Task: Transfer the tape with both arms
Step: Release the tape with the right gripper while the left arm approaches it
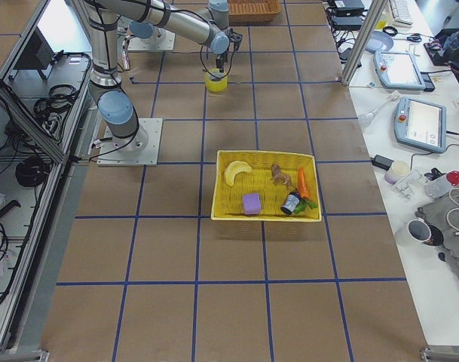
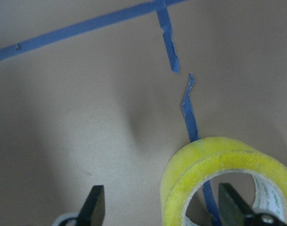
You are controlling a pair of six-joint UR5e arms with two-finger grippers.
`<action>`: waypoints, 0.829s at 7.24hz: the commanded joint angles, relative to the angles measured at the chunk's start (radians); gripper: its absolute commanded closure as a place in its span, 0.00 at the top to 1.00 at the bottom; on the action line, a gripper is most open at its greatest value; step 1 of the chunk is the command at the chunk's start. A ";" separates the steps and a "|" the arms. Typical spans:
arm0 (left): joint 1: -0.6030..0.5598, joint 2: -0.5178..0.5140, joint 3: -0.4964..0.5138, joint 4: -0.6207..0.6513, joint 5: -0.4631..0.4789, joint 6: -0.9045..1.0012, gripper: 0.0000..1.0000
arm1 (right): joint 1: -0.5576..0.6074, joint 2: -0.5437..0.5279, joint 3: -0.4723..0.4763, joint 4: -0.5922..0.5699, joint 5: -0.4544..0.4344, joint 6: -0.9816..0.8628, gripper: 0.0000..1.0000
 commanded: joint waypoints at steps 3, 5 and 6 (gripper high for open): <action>-0.011 0.023 -0.055 0.002 0.004 0.002 1.00 | -0.154 -0.030 -0.410 0.552 -0.003 -0.335 1.00; -0.014 0.040 -0.096 0.005 0.001 -0.003 1.00 | -0.297 -0.126 -0.442 0.686 -0.001 -0.623 1.00; -0.036 0.037 -0.125 0.008 0.001 -0.003 1.00 | -0.348 -0.174 -0.442 0.703 0.009 -0.660 1.00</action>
